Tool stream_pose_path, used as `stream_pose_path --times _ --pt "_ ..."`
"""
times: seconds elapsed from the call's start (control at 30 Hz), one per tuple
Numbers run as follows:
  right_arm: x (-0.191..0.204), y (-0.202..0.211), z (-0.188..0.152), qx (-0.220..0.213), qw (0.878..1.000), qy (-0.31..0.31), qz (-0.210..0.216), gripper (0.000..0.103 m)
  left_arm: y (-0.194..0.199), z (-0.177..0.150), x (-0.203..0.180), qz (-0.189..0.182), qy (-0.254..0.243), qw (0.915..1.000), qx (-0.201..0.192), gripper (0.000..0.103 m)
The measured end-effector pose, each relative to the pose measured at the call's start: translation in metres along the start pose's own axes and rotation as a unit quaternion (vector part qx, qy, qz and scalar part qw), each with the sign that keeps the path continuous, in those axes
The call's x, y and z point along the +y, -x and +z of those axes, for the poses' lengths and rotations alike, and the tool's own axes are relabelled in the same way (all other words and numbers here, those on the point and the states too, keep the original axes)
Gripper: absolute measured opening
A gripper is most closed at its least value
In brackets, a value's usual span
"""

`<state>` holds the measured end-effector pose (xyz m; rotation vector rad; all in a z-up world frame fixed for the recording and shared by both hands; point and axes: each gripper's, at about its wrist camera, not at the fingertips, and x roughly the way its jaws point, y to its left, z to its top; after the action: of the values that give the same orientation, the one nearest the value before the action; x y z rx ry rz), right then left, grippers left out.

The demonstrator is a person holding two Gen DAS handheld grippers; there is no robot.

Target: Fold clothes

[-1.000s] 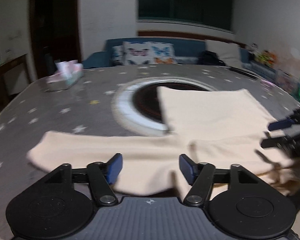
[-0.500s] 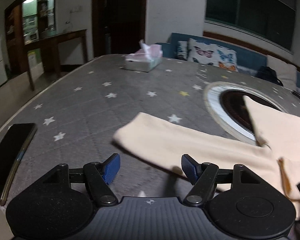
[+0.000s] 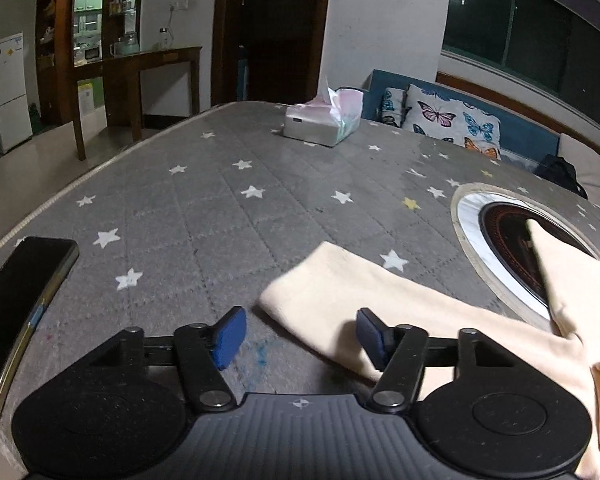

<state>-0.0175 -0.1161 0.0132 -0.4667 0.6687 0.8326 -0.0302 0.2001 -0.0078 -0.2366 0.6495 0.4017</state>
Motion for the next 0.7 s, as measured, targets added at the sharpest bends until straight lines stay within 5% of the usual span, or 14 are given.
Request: stream_pose_path --times 0.13,0.23,0.5,0.7 --pt "-0.004 0.007 0.0 -0.008 1.0 -0.007 -0.001 0.066 -0.005 0.005 0.002 -0.001 0.007 1.0 0.0 0.024" --pt "-0.01 0.016 -0.001 -0.018 1.0 -0.014 -0.008 0.066 -0.006 0.008 0.003 -0.005 0.013 0.9999 0.001 0.01" --pt "-0.039 0.04 -0.017 -0.029 0.997 -0.056 -0.04 0.066 0.041 0.027 -0.045 -0.074 -0.027 0.9957 -0.049 0.008" --pt "-0.07 0.064 -0.04 -0.041 0.991 -0.105 -0.067 0.066 0.092 0.033 -0.119 -0.19 -0.09 0.9737 -0.087 0.008"
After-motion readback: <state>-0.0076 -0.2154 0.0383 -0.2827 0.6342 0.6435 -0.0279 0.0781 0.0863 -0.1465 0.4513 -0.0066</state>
